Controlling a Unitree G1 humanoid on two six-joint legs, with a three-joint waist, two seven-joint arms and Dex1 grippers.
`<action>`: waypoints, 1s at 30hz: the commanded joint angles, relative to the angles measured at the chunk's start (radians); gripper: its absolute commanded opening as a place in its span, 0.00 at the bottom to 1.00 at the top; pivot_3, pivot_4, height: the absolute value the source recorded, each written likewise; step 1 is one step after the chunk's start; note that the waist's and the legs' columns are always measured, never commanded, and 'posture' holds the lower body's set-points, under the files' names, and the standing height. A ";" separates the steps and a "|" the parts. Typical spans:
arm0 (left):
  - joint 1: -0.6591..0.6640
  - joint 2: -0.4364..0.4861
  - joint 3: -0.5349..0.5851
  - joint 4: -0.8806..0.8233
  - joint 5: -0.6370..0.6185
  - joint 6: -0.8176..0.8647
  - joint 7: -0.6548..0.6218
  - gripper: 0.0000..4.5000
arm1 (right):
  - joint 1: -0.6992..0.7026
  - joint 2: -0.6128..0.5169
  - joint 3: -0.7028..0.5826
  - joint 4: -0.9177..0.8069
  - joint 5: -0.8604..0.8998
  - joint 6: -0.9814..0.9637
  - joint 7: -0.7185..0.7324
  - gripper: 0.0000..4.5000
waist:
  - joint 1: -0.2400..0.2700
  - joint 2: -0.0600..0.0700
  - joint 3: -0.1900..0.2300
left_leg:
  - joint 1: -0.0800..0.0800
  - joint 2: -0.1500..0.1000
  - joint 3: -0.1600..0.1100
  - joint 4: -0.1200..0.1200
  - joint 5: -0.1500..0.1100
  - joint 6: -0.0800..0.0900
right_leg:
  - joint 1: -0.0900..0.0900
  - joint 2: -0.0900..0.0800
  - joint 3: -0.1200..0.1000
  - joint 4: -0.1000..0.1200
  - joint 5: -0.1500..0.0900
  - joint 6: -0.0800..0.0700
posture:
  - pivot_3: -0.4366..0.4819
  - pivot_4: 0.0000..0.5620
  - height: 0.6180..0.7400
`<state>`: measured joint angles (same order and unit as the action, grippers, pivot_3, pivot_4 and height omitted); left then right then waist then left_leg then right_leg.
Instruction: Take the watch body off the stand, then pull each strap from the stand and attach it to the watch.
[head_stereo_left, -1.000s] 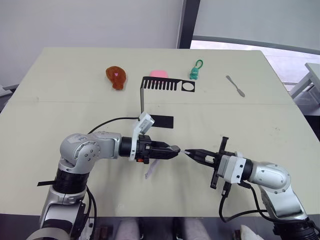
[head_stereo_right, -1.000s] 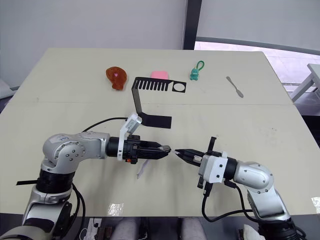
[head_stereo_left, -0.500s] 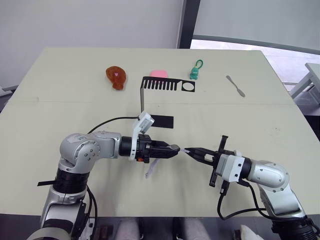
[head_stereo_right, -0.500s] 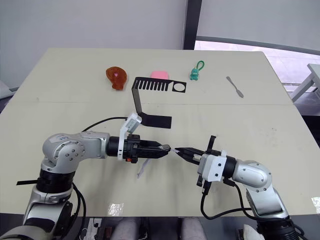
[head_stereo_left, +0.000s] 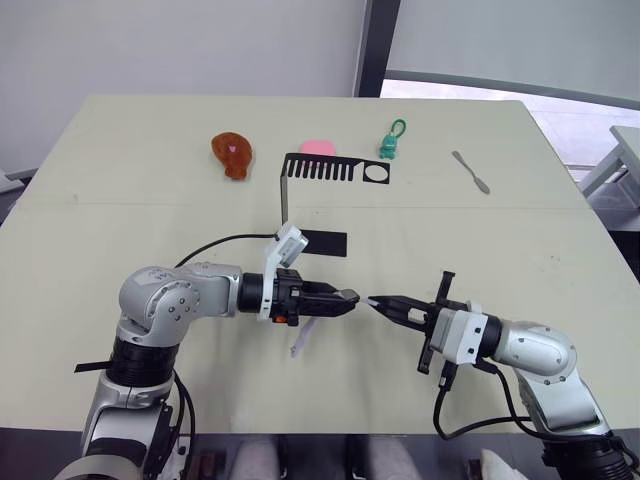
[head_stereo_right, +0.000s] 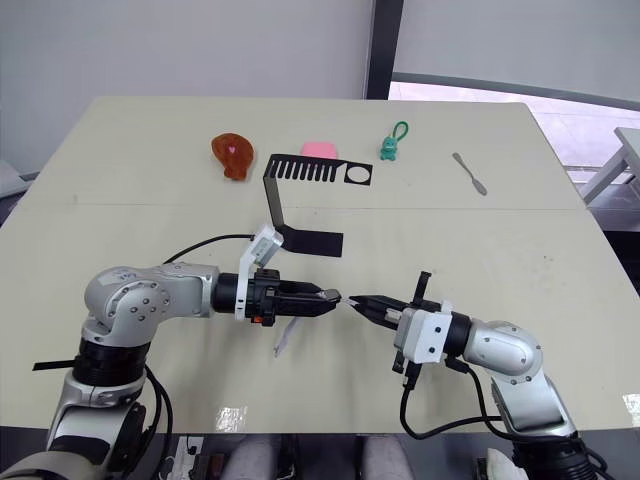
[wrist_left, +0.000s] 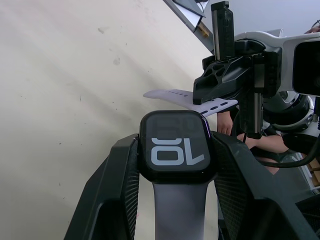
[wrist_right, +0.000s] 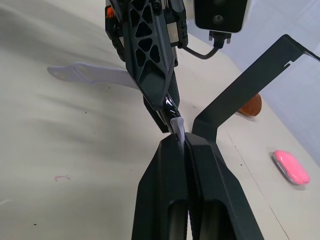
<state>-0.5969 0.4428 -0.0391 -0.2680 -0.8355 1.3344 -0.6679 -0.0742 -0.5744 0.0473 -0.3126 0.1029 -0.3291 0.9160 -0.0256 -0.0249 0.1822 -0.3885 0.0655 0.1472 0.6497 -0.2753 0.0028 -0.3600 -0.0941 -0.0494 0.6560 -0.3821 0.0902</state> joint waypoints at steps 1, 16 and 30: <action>-0.017 -0.020 -0.011 -0.054 -0.049 0.010 -0.014 0.36 | -0.022 0.014 0.010 -0.020 0.000 -0.021 -0.041 0.00 | 0.000 0.000 0.000 | 0.000 0.000 0.000 0.000 0.000 0.000 | 0.000 0.000 0.000 0.000 0.000 0.000 | 0.48 0.27 1.00; -0.015 -0.023 -0.006 -0.057 -0.049 0.024 -0.017 0.36 | -0.036 0.020 0.028 -0.007 -0.016 -0.038 -0.068 0.00 | 0.000 0.000 0.000 | 0.000 0.000 0.000 0.000 0.000 0.000 | 0.000 0.000 0.000 0.000 0.000 0.000 | 0.48 0.27 1.00; -0.014 -0.039 0.012 -0.055 -0.060 0.051 -0.016 0.36 | -0.027 0.023 0.029 0.013 -0.030 -0.080 -0.074 0.00 | 0.000 0.000 0.000 | 0.000 0.000 0.000 0.000 0.000 0.000 | 0.000 0.000 0.000 0.000 0.000 0.000 | 0.48 0.27 1.00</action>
<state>-0.5969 0.4266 -0.0070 -0.2680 -0.8379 1.3758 -0.6661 -0.0934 -0.5639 0.0705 -0.2781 0.0647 -0.3879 0.8787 -0.0258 -0.0249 0.1823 -0.3885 0.0656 0.1472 0.6496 -0.2752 0.0027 -0.3600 -0.0941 -0.0494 0.6559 -0.3821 0.0902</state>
